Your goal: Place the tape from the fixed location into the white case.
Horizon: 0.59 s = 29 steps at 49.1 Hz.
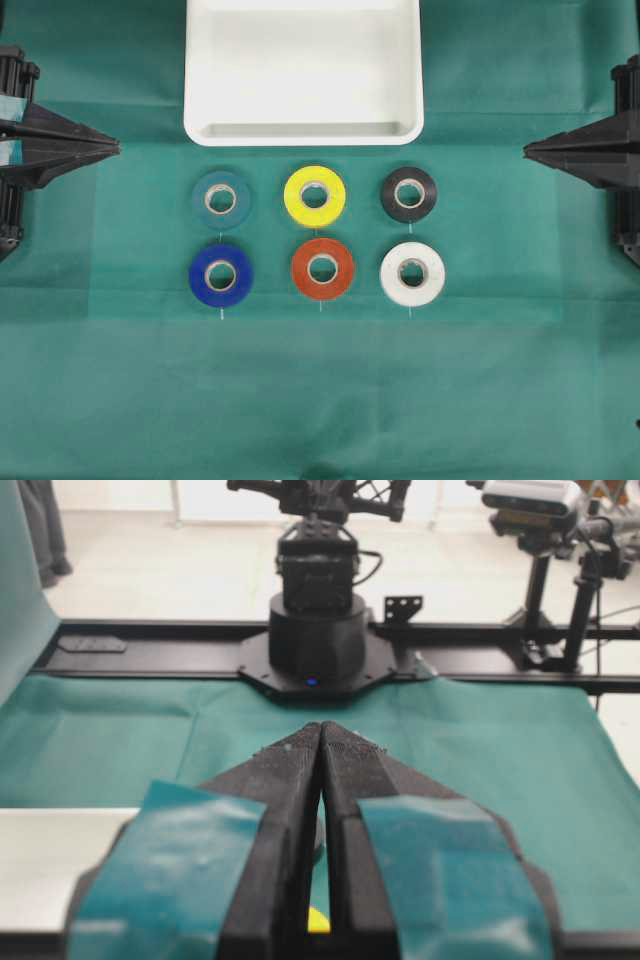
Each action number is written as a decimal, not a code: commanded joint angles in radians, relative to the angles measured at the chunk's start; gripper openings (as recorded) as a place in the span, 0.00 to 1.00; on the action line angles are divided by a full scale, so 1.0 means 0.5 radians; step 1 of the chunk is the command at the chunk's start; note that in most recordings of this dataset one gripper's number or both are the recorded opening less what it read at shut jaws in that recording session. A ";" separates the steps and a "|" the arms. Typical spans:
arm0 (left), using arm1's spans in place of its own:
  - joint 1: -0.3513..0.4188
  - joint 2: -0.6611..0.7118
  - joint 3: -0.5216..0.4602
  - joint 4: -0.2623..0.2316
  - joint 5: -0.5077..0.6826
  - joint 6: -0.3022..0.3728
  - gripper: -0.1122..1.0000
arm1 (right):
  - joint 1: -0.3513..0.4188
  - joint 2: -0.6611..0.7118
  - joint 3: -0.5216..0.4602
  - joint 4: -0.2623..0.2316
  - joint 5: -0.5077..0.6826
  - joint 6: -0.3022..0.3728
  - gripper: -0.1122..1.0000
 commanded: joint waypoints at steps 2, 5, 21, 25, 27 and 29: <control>-0.003 0.025 -0.043 -0.006 0.043 0.006 0.12 | 0.003 0.025 -0.058 0.006 -0.003 0.015 0.10; 0.000 0.025 -0.043 -0.009 0.049 0.009 0.12 | 0.003 0.025 -0.061 0.006 0.009 0.015 0.10; -0.003 0.018 -0.043 -0.006 0.071 0.015 0.12 | -0.018 0.031 -0.061 0.006 0.086 0.028 0.10; 0.000 0.018 -0.043 -0.009 0.077 0.009 0.12 | -0.018 0.028 -0.061 0.006 0.086 0.031 0.10; -0.003 0.018 -0.043 -0.006 0.080 0.006 0.12 | -0.018 0.028 -0.061 0.006 0.089 0.031 0.10; -0.003 0.018 -0.043 -0.006 0.083 0.006 0.12 | -0.018 0.028 -0.061 0.006 0.086 0.031 0.10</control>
